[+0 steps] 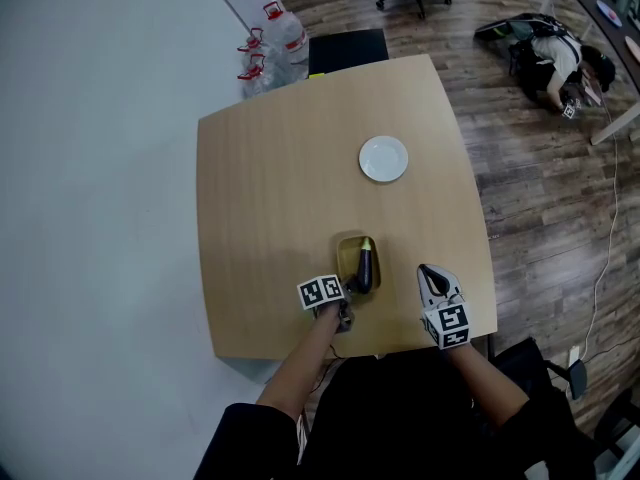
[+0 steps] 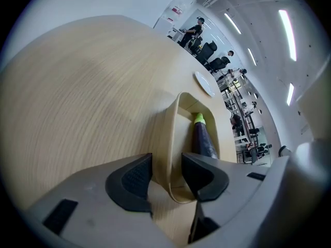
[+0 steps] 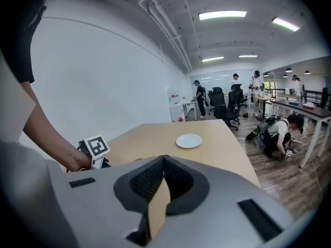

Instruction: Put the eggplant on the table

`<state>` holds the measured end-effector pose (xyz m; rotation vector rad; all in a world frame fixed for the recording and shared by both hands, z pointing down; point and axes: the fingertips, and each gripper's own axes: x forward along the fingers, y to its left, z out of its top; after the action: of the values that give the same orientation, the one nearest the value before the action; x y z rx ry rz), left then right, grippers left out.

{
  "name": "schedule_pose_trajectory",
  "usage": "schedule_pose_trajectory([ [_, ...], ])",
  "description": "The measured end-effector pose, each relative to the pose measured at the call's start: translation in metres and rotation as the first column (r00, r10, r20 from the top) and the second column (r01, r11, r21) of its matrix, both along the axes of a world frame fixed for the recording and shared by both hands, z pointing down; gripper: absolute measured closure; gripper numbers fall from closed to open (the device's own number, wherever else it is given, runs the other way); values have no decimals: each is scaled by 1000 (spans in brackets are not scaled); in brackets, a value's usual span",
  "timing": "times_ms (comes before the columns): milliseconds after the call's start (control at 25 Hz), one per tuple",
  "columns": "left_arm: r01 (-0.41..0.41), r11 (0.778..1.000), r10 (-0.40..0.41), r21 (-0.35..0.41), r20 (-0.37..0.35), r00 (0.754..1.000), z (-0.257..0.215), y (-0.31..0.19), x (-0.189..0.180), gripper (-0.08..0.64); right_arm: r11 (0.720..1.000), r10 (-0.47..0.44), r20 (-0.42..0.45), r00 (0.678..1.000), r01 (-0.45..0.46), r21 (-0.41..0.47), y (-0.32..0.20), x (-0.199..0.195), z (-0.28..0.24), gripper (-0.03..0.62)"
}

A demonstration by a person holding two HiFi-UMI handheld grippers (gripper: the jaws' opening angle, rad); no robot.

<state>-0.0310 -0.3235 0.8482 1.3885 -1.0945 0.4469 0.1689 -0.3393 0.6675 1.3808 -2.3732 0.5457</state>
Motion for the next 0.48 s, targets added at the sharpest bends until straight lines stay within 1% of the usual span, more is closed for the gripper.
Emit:
schedule_pose_trajectory([
  [200,66,997,-63,50,-44,997,-17,-8,-7,399,1000,7,-2,1000,-7,13,8,-3,-5,534],
  [480,50,992,-45,115,-47,998,-45,5,-20,399,996,34,-7,999,-34,81,15,-1,-27,534],
])
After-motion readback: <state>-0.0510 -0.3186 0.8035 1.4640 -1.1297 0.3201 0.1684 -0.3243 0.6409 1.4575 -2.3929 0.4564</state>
